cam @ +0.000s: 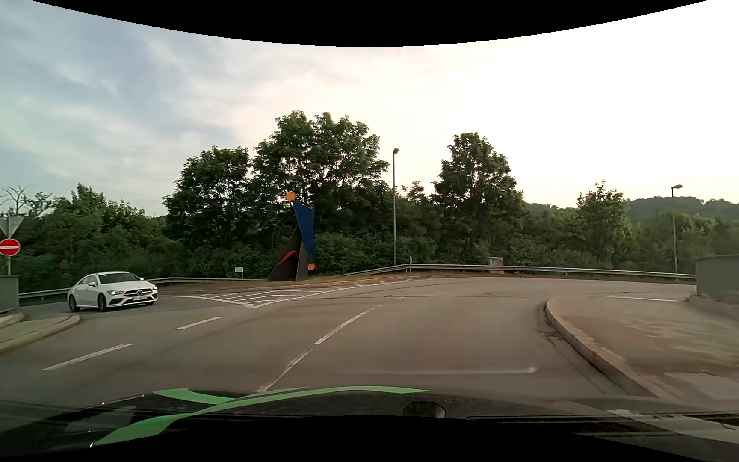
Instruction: Follow the waypoints while adhering to traffic rules and regulations
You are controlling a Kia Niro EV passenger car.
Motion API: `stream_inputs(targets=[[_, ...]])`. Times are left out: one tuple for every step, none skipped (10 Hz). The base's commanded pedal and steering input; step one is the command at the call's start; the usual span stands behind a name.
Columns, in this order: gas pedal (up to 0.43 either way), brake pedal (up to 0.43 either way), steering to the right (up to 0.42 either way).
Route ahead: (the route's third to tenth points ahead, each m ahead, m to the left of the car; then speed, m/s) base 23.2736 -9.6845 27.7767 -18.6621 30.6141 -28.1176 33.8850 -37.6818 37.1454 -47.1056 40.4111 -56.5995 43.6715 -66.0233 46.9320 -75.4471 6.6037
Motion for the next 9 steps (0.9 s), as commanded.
stream_inputs(targets=[[0.047,0.0,0.076],[0.047,0.0,0.085],[0.067,0.0,0.094],[0.067,0.0,0.1],[0.079,0.0,0.103],[0.079,0.0,0.107],[0.079,0.0,0.112],[0.079,0.0,0.117],[0.079,0.0,0.123]])
